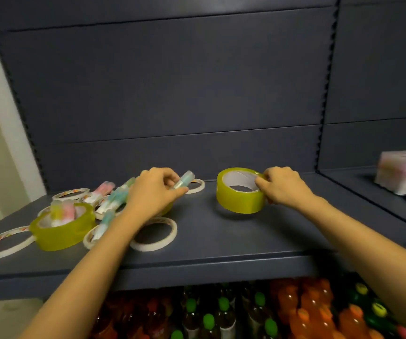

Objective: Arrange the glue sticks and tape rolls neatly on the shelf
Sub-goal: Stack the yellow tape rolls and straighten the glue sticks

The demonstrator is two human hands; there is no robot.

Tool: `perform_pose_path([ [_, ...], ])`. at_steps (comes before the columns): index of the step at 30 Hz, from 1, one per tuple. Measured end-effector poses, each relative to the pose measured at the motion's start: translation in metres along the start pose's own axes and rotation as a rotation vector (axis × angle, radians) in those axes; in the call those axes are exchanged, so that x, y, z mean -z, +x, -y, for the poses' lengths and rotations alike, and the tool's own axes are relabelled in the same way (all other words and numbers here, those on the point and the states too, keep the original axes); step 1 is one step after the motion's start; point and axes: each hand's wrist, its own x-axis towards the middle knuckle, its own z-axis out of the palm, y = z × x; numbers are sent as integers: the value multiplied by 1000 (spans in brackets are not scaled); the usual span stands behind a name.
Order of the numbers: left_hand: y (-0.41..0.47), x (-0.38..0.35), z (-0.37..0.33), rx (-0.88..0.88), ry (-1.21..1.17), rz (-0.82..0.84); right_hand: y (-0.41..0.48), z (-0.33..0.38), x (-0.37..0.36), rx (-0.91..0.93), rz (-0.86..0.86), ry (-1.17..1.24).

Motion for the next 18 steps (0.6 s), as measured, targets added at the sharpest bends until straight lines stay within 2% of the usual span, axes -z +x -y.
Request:
perform_pose_path([
  [4,12,-26,-32,-39,-198,61,-25,-35,26,-67,-44,-41],
  [8,17,-57,-79,-139,-294,94,-48,-80,57,-145,-74,-92],
  [18,13,-147,-239,-208,-509,166,-97,-226,147,-327,-133,-199],
])
